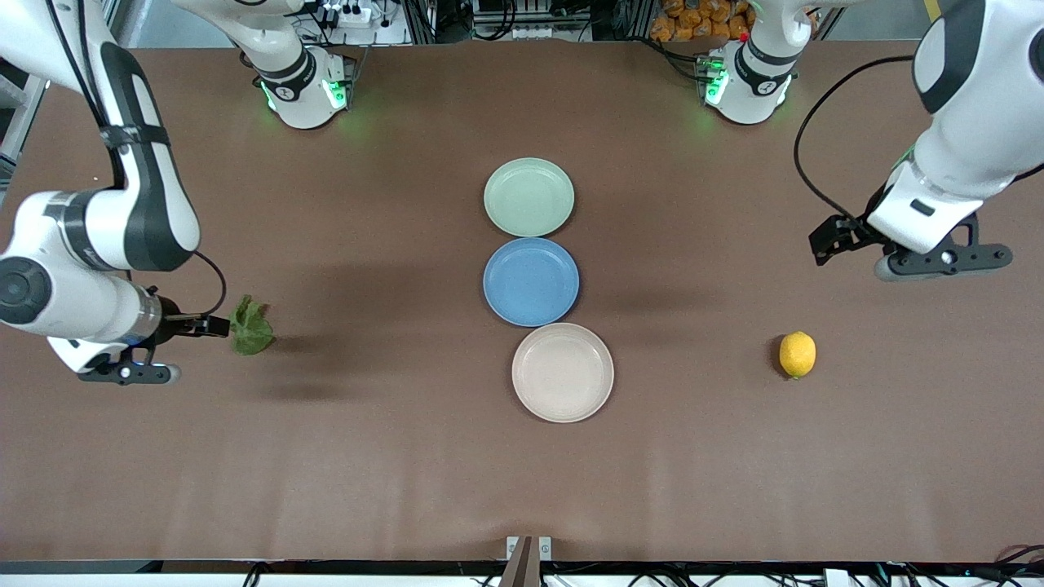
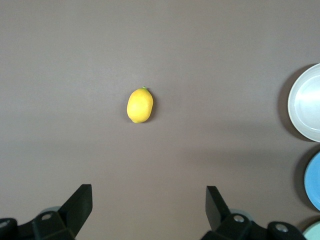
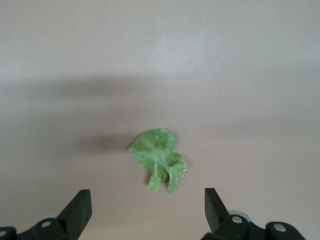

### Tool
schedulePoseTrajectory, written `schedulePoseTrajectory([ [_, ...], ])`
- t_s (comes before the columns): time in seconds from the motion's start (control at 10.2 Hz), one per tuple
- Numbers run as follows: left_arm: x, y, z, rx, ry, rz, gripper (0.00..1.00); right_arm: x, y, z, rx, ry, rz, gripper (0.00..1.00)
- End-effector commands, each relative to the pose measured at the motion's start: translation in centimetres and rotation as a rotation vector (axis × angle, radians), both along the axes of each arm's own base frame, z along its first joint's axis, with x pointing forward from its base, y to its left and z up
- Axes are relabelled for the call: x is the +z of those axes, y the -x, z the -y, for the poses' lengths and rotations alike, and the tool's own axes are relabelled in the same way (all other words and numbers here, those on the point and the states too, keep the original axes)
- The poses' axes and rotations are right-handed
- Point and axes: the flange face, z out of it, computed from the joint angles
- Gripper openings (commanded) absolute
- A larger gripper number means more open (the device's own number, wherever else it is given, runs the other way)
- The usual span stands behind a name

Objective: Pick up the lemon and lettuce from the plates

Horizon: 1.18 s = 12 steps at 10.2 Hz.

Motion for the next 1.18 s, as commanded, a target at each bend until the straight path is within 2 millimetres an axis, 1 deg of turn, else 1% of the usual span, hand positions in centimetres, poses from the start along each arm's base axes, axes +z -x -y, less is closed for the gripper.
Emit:
schedulePoseTrajectory([
  [0.0, 3.6, 1.8, 0.1, -0.010, 0.014, -0.027, 1.00, 5.0, 1.3, 0.0, -0.021, -0.054, 0.033, 1.00],
  [0.1, 5.5, 2.3, 0.1, -0.012, 0.019, -0.061, 1.00, 6.9, 1.5, -0.1, -0.030, -0.083, 0.038, 1.00],
  [0.2, 6.1, 2.9, 0.2, -0.035, 0.040, -0.112, 1.00, 8.7, 2.0, -0.1, -0.024, -0.088, 0.050, 1.00],
  [0.3, 6.5, 3.0, 0.1, -0.040, 0.044, -0.120, 1.00, 10.7, 2.7, -0.1, -0.020, -0.086, 0.065, 1.00],
  [0.39, 6.8, 2.5, -0.2, -0.034, 0.043, -0.125, 1.00, 12.7, 3.5, -0.2, -0.019, -0.085, 0.070, 1.00],
  [0.49, 7.9, 2.0, -0.4, -0.032, 0.040, -0.154, 1.00, 15.1, 4.3, -0.2, -0.019, -0.083, 0.073, 1.00],
  [0.59, 8.3, 1.3, -0.5, -0.032, 0.038, -0.196, 1.00, 17.9, 4.9, -0.1, -0.020, -0.083, 0.074, 1.00],
  [0.79, 8.9, 1.3, -0.7, -0.063, 0.041, -0.189, 1.00, 22.4, 6.6, -0.1, -0.023, -0.082, 0.099, 1.00],
  [0.89, 9.3, 1.5, -0.6, -0.066, 0.043, -0.182, 1.00, 24.0, 7.6, -0.1, -0.026, -0.086, 0.121, 1.00],
  [1.08, 9.9, 1.1, -0.8, -0.062, 0.047, -0.136, 1.00, 26.6, 9.8, -0.5, -0.027, -0.117, 0.118, 1.00],
])
